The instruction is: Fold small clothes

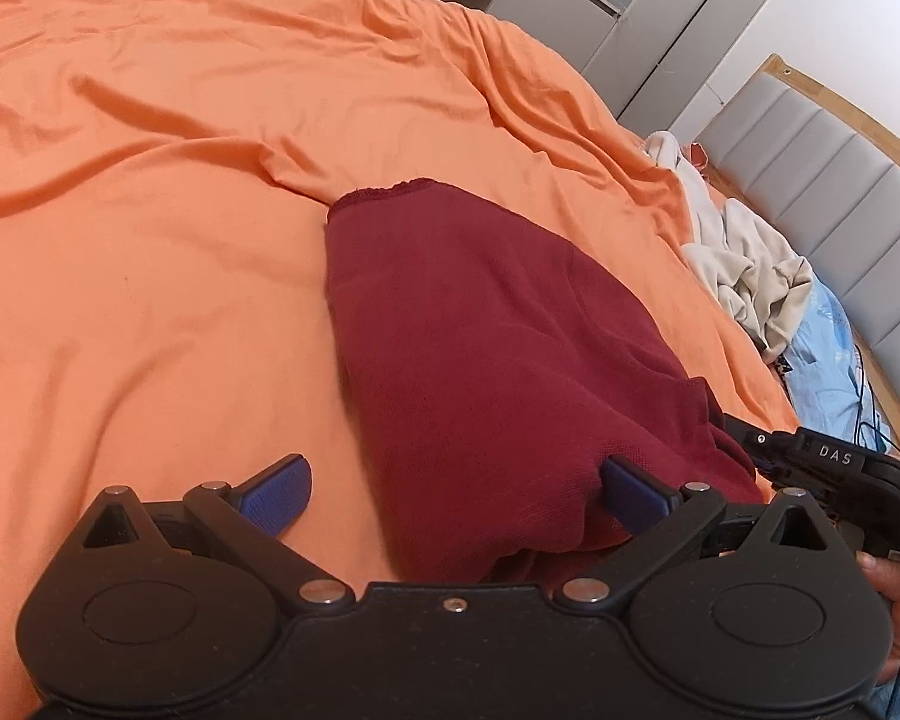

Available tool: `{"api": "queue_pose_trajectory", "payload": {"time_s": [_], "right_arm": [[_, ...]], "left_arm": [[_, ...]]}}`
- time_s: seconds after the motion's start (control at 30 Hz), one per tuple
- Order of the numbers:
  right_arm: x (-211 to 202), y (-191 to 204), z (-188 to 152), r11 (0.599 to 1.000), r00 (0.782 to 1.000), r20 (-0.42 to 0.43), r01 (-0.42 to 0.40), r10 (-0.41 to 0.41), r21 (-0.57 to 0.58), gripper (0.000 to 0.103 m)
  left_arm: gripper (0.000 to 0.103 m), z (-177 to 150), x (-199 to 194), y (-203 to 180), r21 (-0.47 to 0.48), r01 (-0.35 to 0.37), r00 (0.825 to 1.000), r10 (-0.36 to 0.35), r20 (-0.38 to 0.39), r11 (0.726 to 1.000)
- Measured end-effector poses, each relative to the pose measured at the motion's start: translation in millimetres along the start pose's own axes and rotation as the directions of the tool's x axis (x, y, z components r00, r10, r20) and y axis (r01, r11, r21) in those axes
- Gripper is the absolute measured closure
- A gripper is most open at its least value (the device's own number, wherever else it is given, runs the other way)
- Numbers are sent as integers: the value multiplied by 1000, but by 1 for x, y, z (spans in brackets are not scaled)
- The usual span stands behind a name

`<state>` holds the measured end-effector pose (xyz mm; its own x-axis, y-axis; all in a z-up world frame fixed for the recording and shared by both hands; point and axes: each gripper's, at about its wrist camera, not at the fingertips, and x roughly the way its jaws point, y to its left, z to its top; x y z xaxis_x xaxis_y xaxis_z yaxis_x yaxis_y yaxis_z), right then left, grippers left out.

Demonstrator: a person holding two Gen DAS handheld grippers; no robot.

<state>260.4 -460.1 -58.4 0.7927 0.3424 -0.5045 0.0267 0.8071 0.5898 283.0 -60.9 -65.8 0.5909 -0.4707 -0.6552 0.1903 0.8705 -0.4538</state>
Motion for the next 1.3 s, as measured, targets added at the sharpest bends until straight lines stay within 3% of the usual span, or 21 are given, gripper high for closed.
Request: {"api": "queue_pose_trajectory", "payload": {"time_s": [0.03, 0.17, 0.2, 0.23, 0.33, 0.5, 0.7, 0.8, 0.87, 0.97, 1.1, 1.17, 1.3], "right_arm": [[1, 1, 1, 1000, 1000, 0, -8, 8, 8, 57], [10, -3, -1, 998, 999, -17, -32, 33, 47, 59], [12, -3, -1, 998, 999, -21, -31, 32, 48, 65], [13, -3, -2, 998, 999, -23, -35, 37, 47, 81], [8, 1, -3, 999, 999, 0, -41, 41, 30, 97], [-11, 0, -3, 1000, 998, 60, -7, 5, 24, 100], [-3, -3, -7, 999, 999, 25, 33, -33, 29, 99], [0, -5, -9, 999, 999, 2, 42, -42, 34, 98], [1, -5, -9, 998, 999, -4, 49, -49, 30, 97], [1, -5, -10, 997, 998, -5, 67, -67, 30, 84], [-1, -6, -9, 995, 996, 9, 91, -92, 30, 45], [-3, -6, -8, 995, 995, 19, 94, -95, 22, 39], [-3, -4, -3, 998, 998, 28, 63, -62, -1, 16]], "left_arm": [[0, 0, 1, 0, -1, 2, 1000, -2, -2, 1000], [0, 1, 7, 3, -11, 12, 1000, -12, -19, 1000], [0, 0, 8, 2, -10, 11, 1000, -11, -19, 1000], [0, 0, 8, 2, -6, 8, 1000, -8, -19, 1000], [0, -1, 8, 0, 6, 2, 1000, -2, -18, 1000], [1, 0, 2, -6, 8, 1, 1000, -1, -10, 1000], [1, 5, -8, -18, 74, 5, 1000, -7, 27, 997], [1, 5, -1, -15, 65, -25, 1000, 25, -4, 998], [1, 2, 3, -11, 43, -7, 1000, 8, -23, 999], [1, -2, 5, -8, 34, -3, 1000, 4, -23, 999], [1, -2, 5, -6, 32, 3, 1000, -2, -24, 999], [1, -2, 4, -4, 28, 9, 1000, -8, -24, 1000], [1, 3, 1, -2, 17, 31, 999, -30, -15, 999]]}}
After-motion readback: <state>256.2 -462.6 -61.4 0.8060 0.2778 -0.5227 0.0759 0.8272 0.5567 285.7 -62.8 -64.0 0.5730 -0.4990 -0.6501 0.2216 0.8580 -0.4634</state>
